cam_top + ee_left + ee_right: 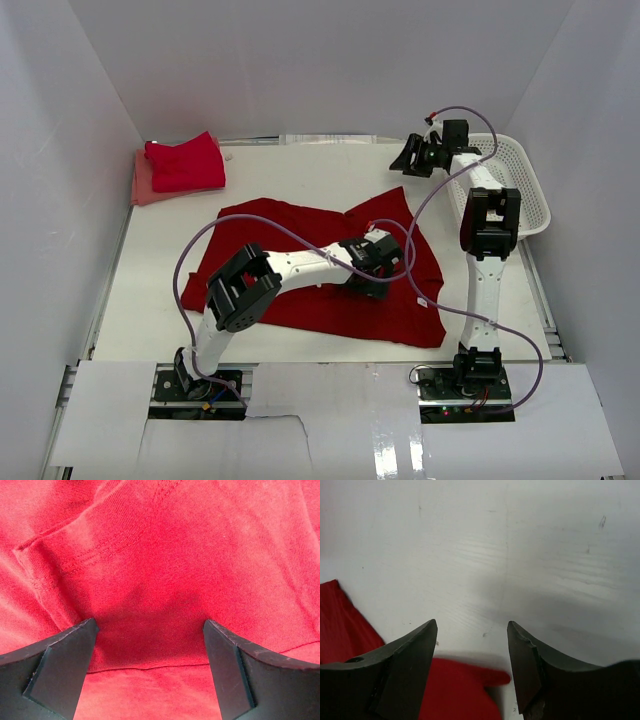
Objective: Fold and stack the t-shirts
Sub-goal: Grap the side of the flattened tshirt furthest away from the robot with both arms
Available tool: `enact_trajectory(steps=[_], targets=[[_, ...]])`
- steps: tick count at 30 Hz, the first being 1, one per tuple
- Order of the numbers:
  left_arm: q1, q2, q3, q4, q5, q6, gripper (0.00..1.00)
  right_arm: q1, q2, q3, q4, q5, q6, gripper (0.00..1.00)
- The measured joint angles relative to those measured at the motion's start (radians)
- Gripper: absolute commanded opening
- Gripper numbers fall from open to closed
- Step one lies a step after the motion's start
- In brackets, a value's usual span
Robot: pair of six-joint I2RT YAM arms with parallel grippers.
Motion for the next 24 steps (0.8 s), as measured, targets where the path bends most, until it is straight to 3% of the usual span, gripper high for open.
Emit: enact_trajectory(steps=[13,24], targets=[[-0.03,-0.011,-0.013,-0.021,0.018,-0.006,0.98,0.0,0.019,-0.014,-0.148,0.012,-0.031,0.65],[-0.029,-0.003,0.002,-0.038,0.025,-0.007,0.98,0.0,-0.135,-0.23,-0.175,0.136,-0.059,0.65]])
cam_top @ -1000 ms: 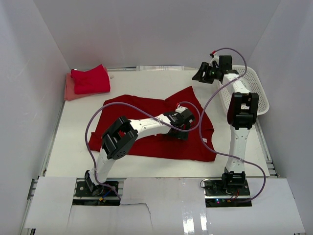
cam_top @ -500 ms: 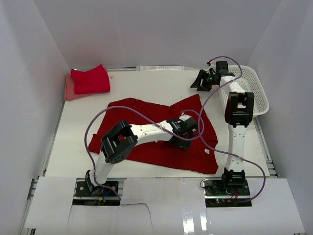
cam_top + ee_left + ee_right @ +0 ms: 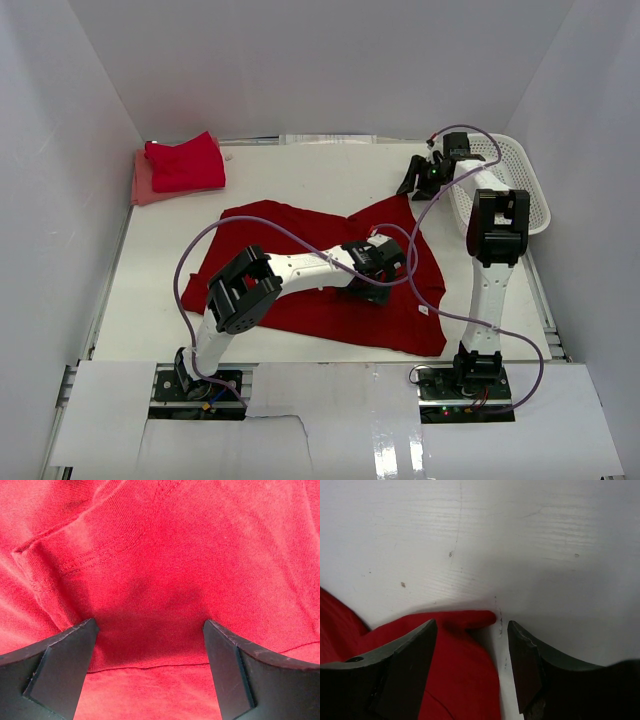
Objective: Fold and stack the t-shirts
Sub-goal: Grap the side of the flattened tshirt furthest away from the robot with both arms
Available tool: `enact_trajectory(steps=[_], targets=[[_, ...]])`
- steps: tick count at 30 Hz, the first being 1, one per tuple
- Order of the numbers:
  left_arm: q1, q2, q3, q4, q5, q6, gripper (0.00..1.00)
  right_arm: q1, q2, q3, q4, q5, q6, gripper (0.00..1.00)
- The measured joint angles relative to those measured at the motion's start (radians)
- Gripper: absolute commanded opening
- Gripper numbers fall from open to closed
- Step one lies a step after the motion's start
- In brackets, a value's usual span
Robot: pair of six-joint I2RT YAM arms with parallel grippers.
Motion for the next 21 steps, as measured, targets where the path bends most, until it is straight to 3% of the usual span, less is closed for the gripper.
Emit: enact_trajectory(steps=[11,14,16,21], targets=[[0.0,0.0,0.0,0.0,0.0,0.0,0.98,-0.01,-0.025,-0.049,0.008,-0.054,0.003,0.64],[0.0,0.0,0.0,0.0,0.0,0.0,0.98,-0.025,-0.019,-0.049,0.016,-0.095,0.002,0.59],[0.0,0.0,0.0,0.0,0.0,0.0,0.98,-0.032,-0.009,-0.049,0.029,-0.119,-0.001,0.48],[0.0,-0.001,-0.001,0.001,0.0,0.0,0.98,-0.045,0.02,-0.044,0.047,-0.182,0.006,0.46]])
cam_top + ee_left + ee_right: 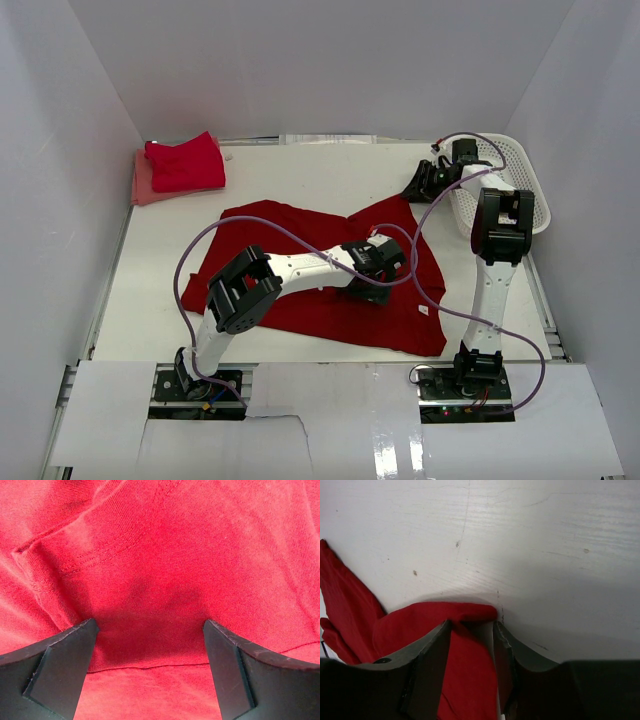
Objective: Fold and stack the t-shirts
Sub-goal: Grap the side of the flattened tshirt furthest away from the robot with both arms
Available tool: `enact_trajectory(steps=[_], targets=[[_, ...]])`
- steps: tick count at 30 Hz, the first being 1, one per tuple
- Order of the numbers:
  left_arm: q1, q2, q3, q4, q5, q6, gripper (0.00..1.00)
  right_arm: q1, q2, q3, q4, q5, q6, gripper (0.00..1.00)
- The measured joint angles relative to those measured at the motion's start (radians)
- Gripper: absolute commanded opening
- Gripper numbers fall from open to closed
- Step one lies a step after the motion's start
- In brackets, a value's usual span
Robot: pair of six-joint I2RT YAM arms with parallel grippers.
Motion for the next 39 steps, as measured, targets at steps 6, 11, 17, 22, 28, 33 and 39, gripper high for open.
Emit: enact_trajectory(steps=[6,11,17,22,28,33,39], targets=[[0.0,0.0,-0.001,0.0,0.0,0.0,0.98,-0.002,0.029,0.026,0.021,-0.051,0.01,0.48],[0.0,0.0,-0.002,0.001,0.0,0.0,0.98,-0.002,0.044,0.048,0.032,-0.072,0.024,0.53],[0.0,-0.002,-0.005,0.005,-0.001,0.0,0.98,-0.002,0.098,0.108,0.05,-0.114,0.056,0.37],[0.0,-0.002,-0.006,0.007,-0.002,0.0,0.98,-0.005,0.125,0.137,0.054,-0.136,0.076,0.27],[0.0,-0.002,-0.006,0.007,-0.002,0.0,0.98,-0.009,0.139,0.162,0.061,-0.153,0.087,0.2],[0.0,-0.002,-0.006,0.007,-0.002,0.0,0.98,-0.009,0.164,0.192,0.085,-0.173,0.11,0.08],[0.0,-0.002,-0.007,0.007,-0.002,0.0,0.98,-0.009,0.173,0.195,0.155,-0.195,0.145,0.08]])
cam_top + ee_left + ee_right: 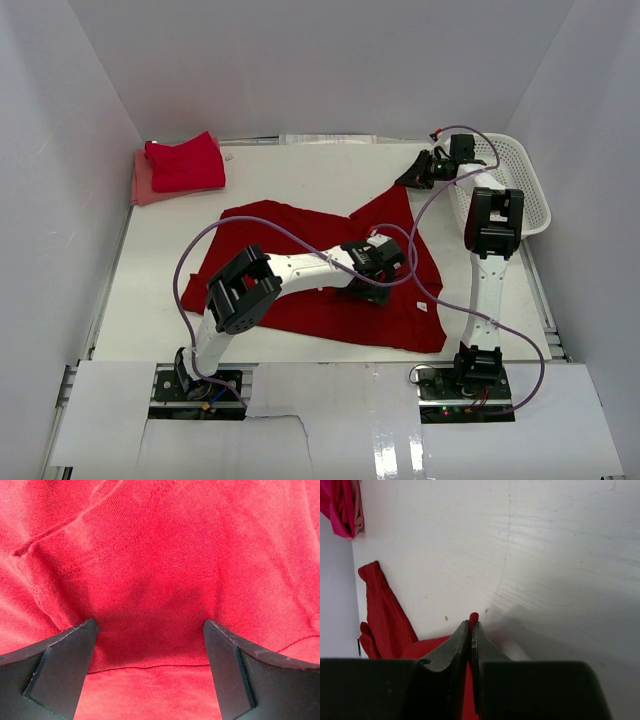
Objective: Fold and stack the t-shirts
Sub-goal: Grap the side of the flattened tshirt furthest away from the robot with both arms
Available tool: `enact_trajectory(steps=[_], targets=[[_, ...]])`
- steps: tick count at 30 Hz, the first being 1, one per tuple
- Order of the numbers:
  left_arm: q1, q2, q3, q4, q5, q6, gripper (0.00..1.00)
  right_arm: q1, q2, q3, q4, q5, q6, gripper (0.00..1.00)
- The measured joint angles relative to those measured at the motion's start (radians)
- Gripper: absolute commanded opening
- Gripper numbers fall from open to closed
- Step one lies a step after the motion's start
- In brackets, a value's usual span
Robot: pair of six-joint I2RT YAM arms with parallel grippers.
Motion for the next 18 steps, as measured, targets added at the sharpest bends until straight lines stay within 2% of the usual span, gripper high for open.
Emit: enact_trajectory(steps=[4,13,18], targets=[[0.0,0.0,0.0,0.0,0.0,0.0,0.98,-0.004,-0.014,-0.037,0.072,0.002,0.004,0.08],[0.0,0.01,0.023,-0.024,0.002,-0.011,0.98,-0.013,-0.253,-0.351,0.175,0.06,-0.05,0.08],[0.039,0.022,0.08,-0.068,0.066,0.004,0.98,-0.015,-0.296,-0.377,0.179,0.098,-0.076,0.08]])
